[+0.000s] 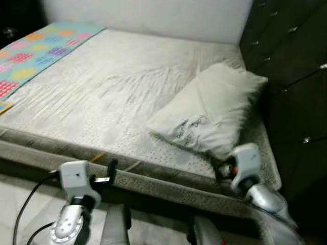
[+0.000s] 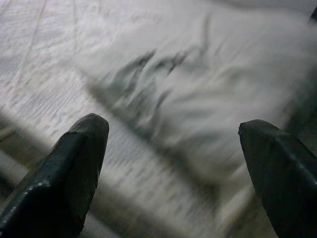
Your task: Clean up the room
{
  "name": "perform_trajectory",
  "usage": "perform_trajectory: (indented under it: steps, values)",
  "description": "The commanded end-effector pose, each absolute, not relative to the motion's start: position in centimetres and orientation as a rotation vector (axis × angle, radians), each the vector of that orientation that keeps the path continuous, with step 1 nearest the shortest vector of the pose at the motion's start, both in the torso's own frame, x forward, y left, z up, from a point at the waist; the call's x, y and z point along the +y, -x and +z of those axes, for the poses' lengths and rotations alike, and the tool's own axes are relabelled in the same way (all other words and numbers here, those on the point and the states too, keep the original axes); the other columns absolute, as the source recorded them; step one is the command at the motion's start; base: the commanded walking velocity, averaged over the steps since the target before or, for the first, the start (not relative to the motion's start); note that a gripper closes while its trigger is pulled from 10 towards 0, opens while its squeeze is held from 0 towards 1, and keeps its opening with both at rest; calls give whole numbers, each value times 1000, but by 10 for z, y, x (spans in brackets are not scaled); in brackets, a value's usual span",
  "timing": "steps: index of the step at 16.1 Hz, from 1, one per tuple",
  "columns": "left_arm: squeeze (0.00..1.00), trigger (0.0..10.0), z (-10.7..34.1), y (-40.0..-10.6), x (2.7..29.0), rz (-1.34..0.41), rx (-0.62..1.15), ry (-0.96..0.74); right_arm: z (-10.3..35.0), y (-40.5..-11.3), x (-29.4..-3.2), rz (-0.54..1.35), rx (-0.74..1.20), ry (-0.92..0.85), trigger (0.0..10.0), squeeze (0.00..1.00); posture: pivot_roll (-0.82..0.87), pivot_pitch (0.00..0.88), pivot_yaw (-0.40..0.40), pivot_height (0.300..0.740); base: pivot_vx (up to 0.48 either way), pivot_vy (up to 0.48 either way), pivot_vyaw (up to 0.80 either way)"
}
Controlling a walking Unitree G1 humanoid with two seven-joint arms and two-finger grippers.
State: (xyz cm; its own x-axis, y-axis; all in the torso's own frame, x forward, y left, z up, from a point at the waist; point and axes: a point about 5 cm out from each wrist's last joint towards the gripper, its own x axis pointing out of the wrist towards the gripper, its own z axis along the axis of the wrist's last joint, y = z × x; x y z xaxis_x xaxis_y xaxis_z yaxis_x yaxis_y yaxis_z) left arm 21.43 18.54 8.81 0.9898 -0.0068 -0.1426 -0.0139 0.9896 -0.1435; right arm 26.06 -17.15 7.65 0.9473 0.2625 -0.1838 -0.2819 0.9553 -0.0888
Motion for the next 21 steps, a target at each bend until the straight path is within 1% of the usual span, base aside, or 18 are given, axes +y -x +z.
perform_trajectory:
  steps: [1,2,5,13,21]
  values:
    - [0,10000,101,-220,179,-44,81,145,86,-264,-179,262,138,135,10000,0,-126,31,-41,596,0,0,0]
    - [0,10000,102,-220,178,-50,74,146,86,-265,-178,265,136,137,10000,0,-128,31,-41,596,0,0,0]
    - [0,10000,103,-220,177,-68,67,156,86,-266,-178,266,133,139,10000,0,-128,34,-43,596,306,0,0]
    - [0,10000,106,-220,175,-79,67,159,87,-267,-179,262,135,143,10000,0,-126,79,-44,596,480,0,0]
    - [0,10000,104,-221,175,-70,106,179,86,-268,-180,255,145,143,10000,0,-125,91,-42,596,0,0,0]
